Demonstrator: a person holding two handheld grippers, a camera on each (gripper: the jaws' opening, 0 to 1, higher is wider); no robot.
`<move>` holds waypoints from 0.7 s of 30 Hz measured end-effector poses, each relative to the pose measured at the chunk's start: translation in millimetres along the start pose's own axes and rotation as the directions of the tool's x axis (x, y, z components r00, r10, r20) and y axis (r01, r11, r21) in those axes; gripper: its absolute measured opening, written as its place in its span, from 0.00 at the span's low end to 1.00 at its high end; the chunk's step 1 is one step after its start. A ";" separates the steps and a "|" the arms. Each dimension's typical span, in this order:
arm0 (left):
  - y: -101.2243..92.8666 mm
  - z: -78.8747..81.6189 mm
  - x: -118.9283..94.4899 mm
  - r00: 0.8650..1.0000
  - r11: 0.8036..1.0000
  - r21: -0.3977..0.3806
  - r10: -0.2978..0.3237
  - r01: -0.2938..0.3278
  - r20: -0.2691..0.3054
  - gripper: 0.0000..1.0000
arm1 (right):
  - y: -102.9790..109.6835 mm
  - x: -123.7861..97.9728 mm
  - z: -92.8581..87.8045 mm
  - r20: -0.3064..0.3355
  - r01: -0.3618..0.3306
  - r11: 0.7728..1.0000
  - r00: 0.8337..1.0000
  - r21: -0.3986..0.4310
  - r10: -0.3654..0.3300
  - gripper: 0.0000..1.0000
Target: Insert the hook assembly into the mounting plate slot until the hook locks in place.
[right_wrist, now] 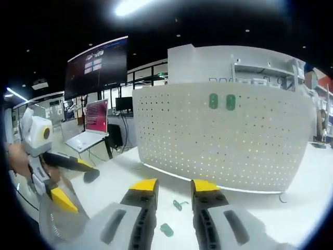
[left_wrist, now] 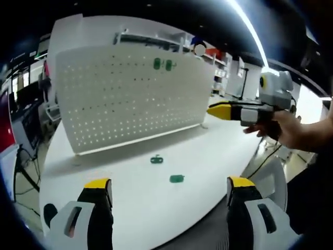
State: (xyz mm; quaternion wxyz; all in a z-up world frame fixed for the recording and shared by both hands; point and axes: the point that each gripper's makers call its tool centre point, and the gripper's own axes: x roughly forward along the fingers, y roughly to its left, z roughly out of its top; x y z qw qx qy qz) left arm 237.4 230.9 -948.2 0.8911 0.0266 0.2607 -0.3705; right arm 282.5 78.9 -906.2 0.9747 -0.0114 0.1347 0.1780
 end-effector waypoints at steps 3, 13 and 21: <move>2.8 2.5 1.7 1.000 1.000 0.006 -0.004 0.004 -0.010 0.92 | 2.4 3.3 -8.0 -0.029 -0.015 1.000 0.999 -0.017 0.015 0.22; 21.3 6.3 10.4 0.999 1.000 0.005 -0.015 0.015 -0.034 0.92 | 9.2 17.5 -39.3 -0.108 -0.043 0.999 0.993 -0.002 0.043 0.22; 33.5 -1.3 15.9 0.998 1.000 -0.015 -0.017 0.017 -0.056 0.91 | 16.3 43.5 -77.4 -0.198 -0.066 0.998 0.978 0.017 0.068 0.22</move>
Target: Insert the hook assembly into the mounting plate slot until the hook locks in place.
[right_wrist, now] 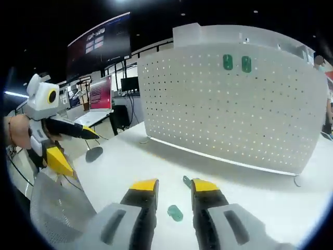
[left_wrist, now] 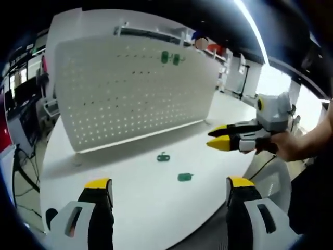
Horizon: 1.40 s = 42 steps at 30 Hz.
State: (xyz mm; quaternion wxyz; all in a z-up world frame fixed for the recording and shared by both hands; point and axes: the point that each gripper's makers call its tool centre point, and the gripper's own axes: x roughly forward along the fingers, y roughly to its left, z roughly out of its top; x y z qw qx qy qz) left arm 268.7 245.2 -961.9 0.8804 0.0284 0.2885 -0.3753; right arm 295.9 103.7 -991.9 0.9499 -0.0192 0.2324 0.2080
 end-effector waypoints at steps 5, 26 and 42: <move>12.6 -1.2 3.3 1.000 1.000 -0.011 0.004 -0.004 -0.009 0.91 | -3.4 30.2 -17.3 -0.048 -0.010 1.000 0.999 0.026 0.011 0.22; 45.7 0.2 23.4 1.000 0.999 -0.047 0.006 -0.007 -0.027 0.90 | -17.4 131.6 -66.0 -0.232 -0.014 0.991 0.972 0.132 0.045 0.22; 56.2 -11.8 29.2 0.999 0.996 -0.092 0.016 -0.019 -0.035 0.88 | -45.7 154.2 -57.7 -0.245 0.047 0.989 0.970 0.140 -0.012 0.23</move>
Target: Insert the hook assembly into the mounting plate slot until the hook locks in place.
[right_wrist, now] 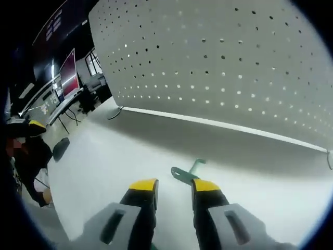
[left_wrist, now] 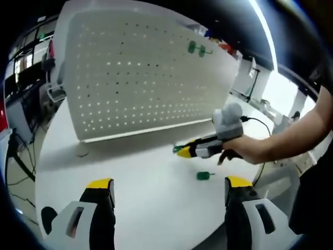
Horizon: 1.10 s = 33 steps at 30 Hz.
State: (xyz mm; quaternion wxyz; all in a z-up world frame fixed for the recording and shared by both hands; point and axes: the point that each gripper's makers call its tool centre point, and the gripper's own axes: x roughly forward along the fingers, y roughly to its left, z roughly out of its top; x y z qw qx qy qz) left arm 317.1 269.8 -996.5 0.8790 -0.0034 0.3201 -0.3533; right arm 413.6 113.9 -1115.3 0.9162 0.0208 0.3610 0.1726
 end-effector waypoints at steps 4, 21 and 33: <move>3.1 2.1 -0.5 1.000 1.000 -0.001 0.004 -0.004 0.005 0.88 | -5.7 5.1 5.4 -0.004 0.022 0.999 1.000 -0.037 -0.022 0.25; 5.8 -0.1 3.3 1.000 1.000 -0.017 0.003 -0.003 0.006 0.87 | -13.4 24.1 18.4 0.001 0.082 0.997 0.997 0.008 -0.082 0.29; 9.1 -5.0 2.7 1.000 1.000 -0.030 0.011 -0.011 -0.001 0.86 | -21.2 31.3 13.1 -0.035 0.114 0.990 0.992 -0.087 -0.118 0.20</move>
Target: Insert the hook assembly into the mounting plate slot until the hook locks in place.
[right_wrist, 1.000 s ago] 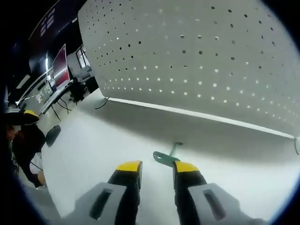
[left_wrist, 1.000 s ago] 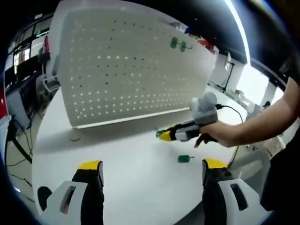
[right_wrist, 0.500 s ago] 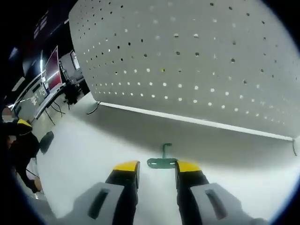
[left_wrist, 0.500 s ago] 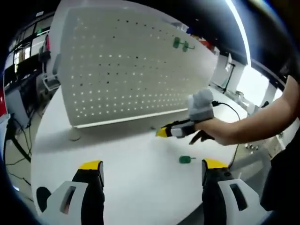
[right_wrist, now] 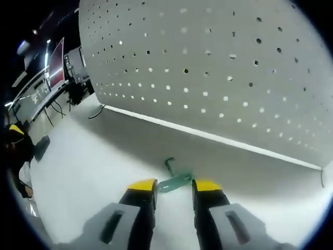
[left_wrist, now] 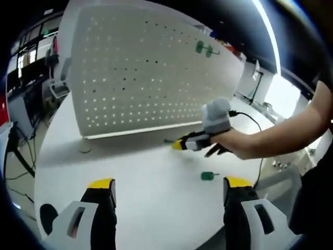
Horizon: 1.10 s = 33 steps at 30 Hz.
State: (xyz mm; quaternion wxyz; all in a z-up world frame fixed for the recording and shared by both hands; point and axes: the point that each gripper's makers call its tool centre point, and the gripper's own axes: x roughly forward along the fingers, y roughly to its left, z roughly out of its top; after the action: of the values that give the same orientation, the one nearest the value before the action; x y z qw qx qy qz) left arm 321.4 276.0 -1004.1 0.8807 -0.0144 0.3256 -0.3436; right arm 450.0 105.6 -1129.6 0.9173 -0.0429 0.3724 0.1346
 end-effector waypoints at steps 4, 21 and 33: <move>1.4 1.1 0.4 1.000 1.000 -0.002 0.002 -0.002 0.002 0.86 | -6.9 -1.6 1.4 0.017 0.014 1.000 1.000 -0.016 -0.013 0.11; 2.1 1.8 3.6 1.000 1.000 -0.003 -0.002 0.002 -0.003 0.86 | -26.7 -2.2 9.7 0.056 0.063 0.997 0.997 -0.040 -0.060 0.00; -0.5 9.1 2.4 1.000 1.000 0.004 -0.008 0.008 0.011 0.87 | -25.5 -14.0 15.8 0.094 0.063 0.996 0.994 -0.056 -0.057 0.00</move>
State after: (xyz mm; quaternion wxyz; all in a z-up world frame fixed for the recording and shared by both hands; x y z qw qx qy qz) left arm 327.7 272.3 -998.2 0.8810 -0.0160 0.3202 -0.3478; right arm 458.2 80.9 -1109.1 0.9354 -0.0746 0.3243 0.1195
